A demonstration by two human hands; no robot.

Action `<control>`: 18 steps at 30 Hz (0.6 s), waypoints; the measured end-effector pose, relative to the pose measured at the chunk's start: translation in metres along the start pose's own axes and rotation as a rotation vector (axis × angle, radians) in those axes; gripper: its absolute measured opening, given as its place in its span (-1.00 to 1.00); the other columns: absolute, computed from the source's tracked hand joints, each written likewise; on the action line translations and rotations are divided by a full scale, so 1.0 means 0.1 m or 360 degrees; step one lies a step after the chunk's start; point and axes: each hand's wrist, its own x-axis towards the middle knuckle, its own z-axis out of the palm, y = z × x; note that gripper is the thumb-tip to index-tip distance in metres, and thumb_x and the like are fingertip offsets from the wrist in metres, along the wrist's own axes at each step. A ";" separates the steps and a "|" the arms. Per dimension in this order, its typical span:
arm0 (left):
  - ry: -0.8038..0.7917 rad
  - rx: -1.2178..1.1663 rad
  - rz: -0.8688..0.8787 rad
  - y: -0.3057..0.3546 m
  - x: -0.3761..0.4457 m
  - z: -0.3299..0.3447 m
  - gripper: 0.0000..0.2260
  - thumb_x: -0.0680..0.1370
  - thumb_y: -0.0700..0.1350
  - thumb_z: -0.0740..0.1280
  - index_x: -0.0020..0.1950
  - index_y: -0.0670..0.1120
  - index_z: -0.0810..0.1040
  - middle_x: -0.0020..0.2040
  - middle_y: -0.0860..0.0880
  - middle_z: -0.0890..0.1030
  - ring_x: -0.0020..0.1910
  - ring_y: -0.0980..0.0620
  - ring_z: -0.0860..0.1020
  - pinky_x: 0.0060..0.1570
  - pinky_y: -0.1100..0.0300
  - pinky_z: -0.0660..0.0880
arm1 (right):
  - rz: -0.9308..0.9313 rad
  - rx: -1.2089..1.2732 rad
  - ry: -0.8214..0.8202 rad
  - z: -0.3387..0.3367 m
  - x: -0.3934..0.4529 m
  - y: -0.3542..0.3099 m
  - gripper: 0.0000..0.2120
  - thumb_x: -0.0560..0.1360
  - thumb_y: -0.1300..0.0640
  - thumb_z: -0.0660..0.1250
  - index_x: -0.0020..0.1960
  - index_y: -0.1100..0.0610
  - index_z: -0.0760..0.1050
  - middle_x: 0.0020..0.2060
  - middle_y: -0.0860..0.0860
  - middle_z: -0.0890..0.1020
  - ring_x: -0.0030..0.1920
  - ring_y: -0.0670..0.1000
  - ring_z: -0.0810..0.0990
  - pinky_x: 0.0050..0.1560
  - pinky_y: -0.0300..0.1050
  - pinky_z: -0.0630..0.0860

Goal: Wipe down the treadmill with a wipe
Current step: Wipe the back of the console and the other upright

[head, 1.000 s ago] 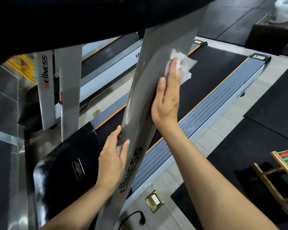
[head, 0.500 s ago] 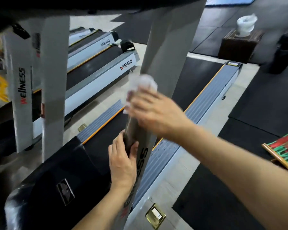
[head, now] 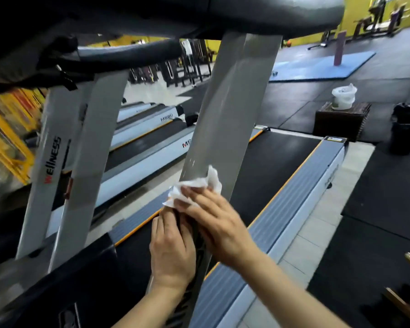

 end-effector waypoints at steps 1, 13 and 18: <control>-0.0015 -0.0047 0.0038 0.00 0.01 0.00 -0.56 0.65 -0.04 0.06 0.33 -0.31 0.47 0.23 -0.27 0.59 0.14 -0.30 0.52 0.18 0.04 0.35 | -0.0042 0.0002 0.0047 -0.04 0.10 0.11 -0.65 0.67 0.23 0.16 0.42 0.22 0.48 0.46 0.15 0.44 0.55 0.10 0.30 0.47 0.19 0.32; 0.0023 -0.0037 0.0463 -0.33 -0.21 -0.05 -0.47 0.72 0.12 -0.04 0.69 0.14 -0.07 0.65 0.12 0.12 0.58 0.11 0.21 0.44 0.04 0.34 | 0.0188 0.0292 0.0660 0.87 -0.58 0.10 -0.50 0.66 0.27 0.11 0.59 0.21 0.17 0.61 -0.01 0.16 0.63 0.13 0.01 0.60 0.20 0.00; 0.0079 0.0024 0.0456 -0.32 -0.25 -0.01 -0.46 0.70 0.16 -0.07 0.68 0.13 -0.05 0.66 0.06 0.16 0.52 -0.09 0.37 0.30 -0.14 0.50 | 0.0413 0.0493 0.0846 0.60 -0.14 0.49 -0.46 0.62 0.29 0.07 0.60 0.10 0.21 0.60 -0.09 0.14 0.63 -0.04 -0.01 0.62 0.02 -0.01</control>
